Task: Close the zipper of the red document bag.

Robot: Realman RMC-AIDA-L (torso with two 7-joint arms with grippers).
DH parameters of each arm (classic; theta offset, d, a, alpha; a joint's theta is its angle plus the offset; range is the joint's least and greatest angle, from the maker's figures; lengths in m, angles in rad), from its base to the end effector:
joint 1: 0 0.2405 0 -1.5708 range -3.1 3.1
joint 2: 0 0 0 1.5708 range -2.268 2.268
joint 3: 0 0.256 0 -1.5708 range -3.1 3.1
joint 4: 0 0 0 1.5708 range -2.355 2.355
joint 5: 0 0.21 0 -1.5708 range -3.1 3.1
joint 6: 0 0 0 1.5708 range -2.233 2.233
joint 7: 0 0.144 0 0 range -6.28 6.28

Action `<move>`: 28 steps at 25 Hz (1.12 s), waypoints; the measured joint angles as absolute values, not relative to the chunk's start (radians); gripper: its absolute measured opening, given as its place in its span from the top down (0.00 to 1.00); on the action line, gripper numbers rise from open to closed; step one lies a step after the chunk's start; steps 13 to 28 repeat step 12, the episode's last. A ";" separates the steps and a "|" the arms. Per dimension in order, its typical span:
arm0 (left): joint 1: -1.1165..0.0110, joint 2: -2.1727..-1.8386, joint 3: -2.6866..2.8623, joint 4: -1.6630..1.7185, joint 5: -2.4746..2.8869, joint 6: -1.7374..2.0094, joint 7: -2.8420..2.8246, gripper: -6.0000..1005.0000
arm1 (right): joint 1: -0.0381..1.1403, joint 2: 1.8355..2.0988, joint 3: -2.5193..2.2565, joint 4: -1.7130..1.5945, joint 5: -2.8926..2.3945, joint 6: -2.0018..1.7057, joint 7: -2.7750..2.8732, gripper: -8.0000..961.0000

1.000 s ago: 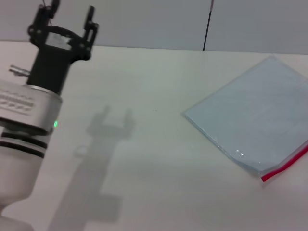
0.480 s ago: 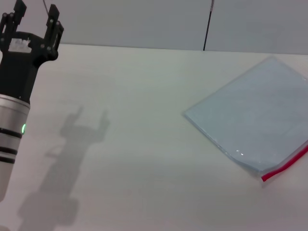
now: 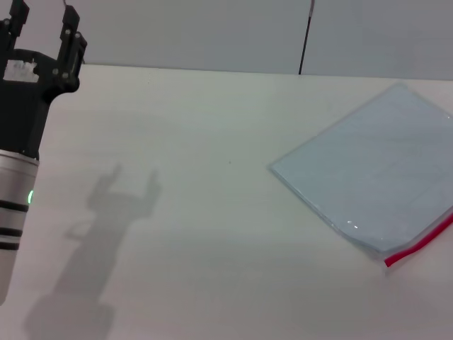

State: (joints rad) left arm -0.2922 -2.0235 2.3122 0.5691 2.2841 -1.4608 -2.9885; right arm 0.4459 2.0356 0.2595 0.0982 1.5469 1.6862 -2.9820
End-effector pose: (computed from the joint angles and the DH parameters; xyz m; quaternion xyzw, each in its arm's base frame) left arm -0.2538 0.3072 0.0174 -0.6114 -0.0696 -0.4323 0.6592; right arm 0.3055 0.3056 0.0531 -0.5989 0.0807 0.4335 0.6685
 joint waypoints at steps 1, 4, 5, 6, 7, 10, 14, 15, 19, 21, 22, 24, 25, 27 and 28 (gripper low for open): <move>-0.294 -2.024 2.313 0.568 2.285 -1.462 -2.989 0.35 | 0.447 2.035 0.259 0.099 1.546 1.686 -2.982 0.06; -0.304 -2.025 2.329 0.560 2.284 -1.464 -2.989 0.35 | 0.448 2.035 0.259 0.100 1.546 1.685 -2.982 0.06; -0.309 -2.025 2.337 0.556 2.283 -1.465 -2.989 0.35 | 0.447 2.035 0.259 0.100 1.546 1.683 -2.982 0.06; -0.312 -2.025 2.344 0.552 2.282 -1.466 -2.989 0.35 | 0.446 2.035 0.259 0.100 1.546 1.682 -2.982 0.06; -0.315 -2.025 2.349 0.549 2.282 -1.466 -2.989 0.35 | 0.445 2.035 0.259 0.100 1.546 1.680 -2.982 0.06; -0.318 -2.026 2.352 0.544 2.284 -1.467 -2.989 0.35 | 0.442 2.034 0.257 0.108 1.543 1.680 -2.982 0.06; -0.319 -2.026 2.353 0.544 2.285 -1.467 -2.989 0.35 | 0.437 2.034 0.251 0.117 1.539 1.682 -2.982 0.06; -0.319 -2.026 2.353 0.544 2.285 -1.467 -2.989 0.35 | 0.437 2.034 0.251 0.117 1.539 1.682 -2.982 0.06; -0.319 -2.026 2.353 0.544 2.285 -1.467 -2.989 0.35 | 0.437 2.034 0.251 0.117 1.539 1.682 -2.982 0.06; -0.319 -2.026 2.353 0.544 2.285 -1.467 -2.989 0.35 | 0.437 2.034 0.251 0.117 1.539 1.682 -2.982 0.06; -0.319 -2.026 2.353 0.544 2.285 -1.467 -2.989 0.35 | 0.437 2.034 0.251 0.117 1.539 1.682 -2.982 0.06; -0.319 -2.026 2.353 0.544 2.285 -1.467 -2.989 0.35 | 0.437 2.034 0.251 0.117 1.539 1.682 -2.982 0.06; -0.319 -2.026 2.353 0.544 2.285 -1.467 -2.989 0.35 | 0.437 2.034 0.251 0.117 1.539 1.682 -2.982 0.06; -0.319 -2.026 2.353 0.544 2.285 -1.467 -2.989 0.35 | 0.437 2.034 0.251 0.117 1.539 1.682 -2.982 0.06; -0.319 -2.026 2.353 0.544 2.285 -1.467 -2.989 0.35 | 0.437 2.034 0.251 0.117 1.539 1.682 -2.982 0.06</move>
